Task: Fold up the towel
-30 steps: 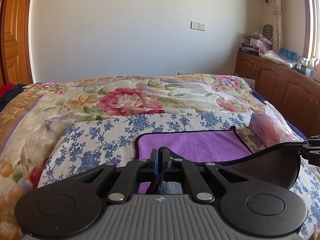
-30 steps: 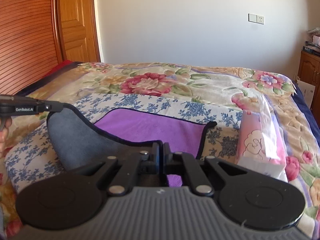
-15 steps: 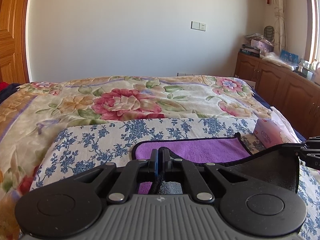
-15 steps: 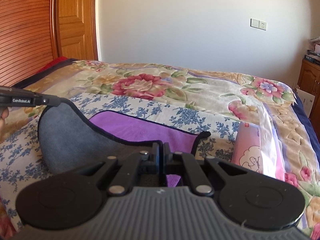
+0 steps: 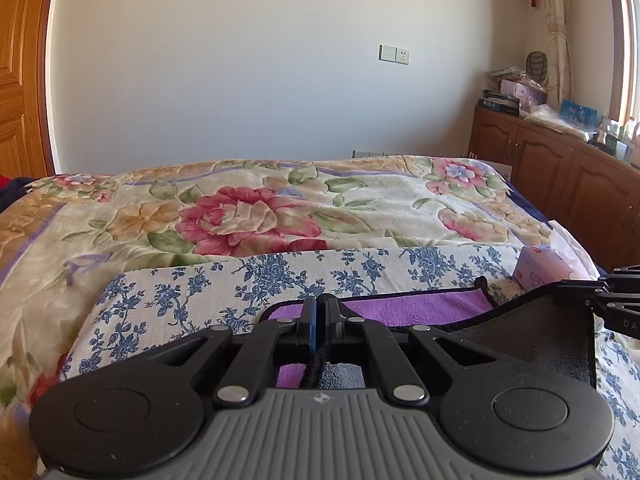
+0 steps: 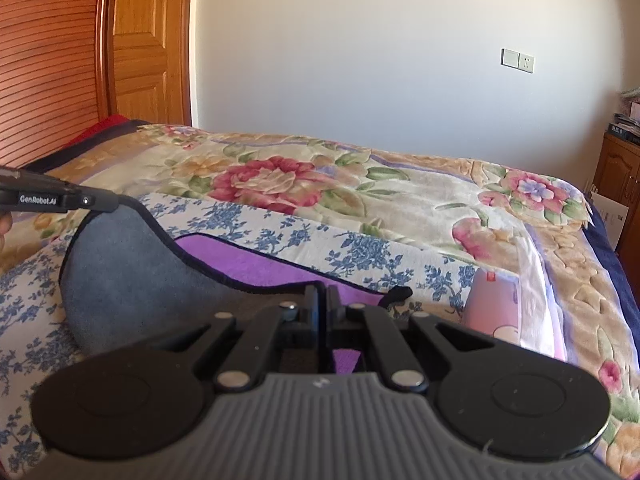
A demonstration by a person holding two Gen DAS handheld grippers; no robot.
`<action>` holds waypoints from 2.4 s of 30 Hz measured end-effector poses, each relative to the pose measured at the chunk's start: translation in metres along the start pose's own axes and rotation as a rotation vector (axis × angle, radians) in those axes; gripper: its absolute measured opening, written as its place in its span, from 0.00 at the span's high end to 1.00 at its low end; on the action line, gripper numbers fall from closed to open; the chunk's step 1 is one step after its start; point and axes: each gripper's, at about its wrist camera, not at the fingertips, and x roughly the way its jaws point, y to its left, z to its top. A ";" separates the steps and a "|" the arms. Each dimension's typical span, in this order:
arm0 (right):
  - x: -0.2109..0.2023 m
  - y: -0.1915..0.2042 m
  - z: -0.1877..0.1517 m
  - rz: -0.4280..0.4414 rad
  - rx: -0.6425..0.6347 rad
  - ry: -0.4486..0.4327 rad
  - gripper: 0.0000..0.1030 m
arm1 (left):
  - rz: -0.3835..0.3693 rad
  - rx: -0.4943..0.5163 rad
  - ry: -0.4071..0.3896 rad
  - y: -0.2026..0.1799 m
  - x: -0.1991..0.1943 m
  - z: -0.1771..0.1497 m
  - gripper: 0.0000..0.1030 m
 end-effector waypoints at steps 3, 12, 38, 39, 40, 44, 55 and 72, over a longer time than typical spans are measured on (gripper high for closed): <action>0.006 -0.001 0.001 -0.007 -0.020 0.004 0.96 | 0.003 0.004 0.007 0.000 0.006 0.002 0.95; 0.020 -0.008 0.007 -0.024 -0.044 0.006 0.96 | 0.012 0.028 0.018 0.000 0.026 0.013 0.95; 0.074 -0.012 0.017 -0.114 -0.123 0.068 0.96 | 0.051 0.025 0.017 0.012 0.070 0.022 0.95; 0.076 -0.012 0.017 -0.119 -0.125 0.072 0.96 | 0.053 0.023 0.019 0.013 0.073 0.022 0.95; 0.078 -0.013 0.017 -0.124 -0.124 0.075 0.96 | 0.057 0.020 0.022 0.014 0.075 0.023 0.95; 0.085 -0.014 0.015 -0.126 -0.114 0.093 0.96 | 0.066 0.003 0.041 0.018 0.084 0.023 0.95; 0.104 -0.012 0.003 -0.157 -0.130 0.163 0.96 | 0.100 0.048 0.084 0.017 0.106 0.014 0.95; 0.092 -0.009 0.000 -0.138 -0.067 0.158 0.43 | 0.129 -0.005 0.061 0.018 0.094 0.002 0.18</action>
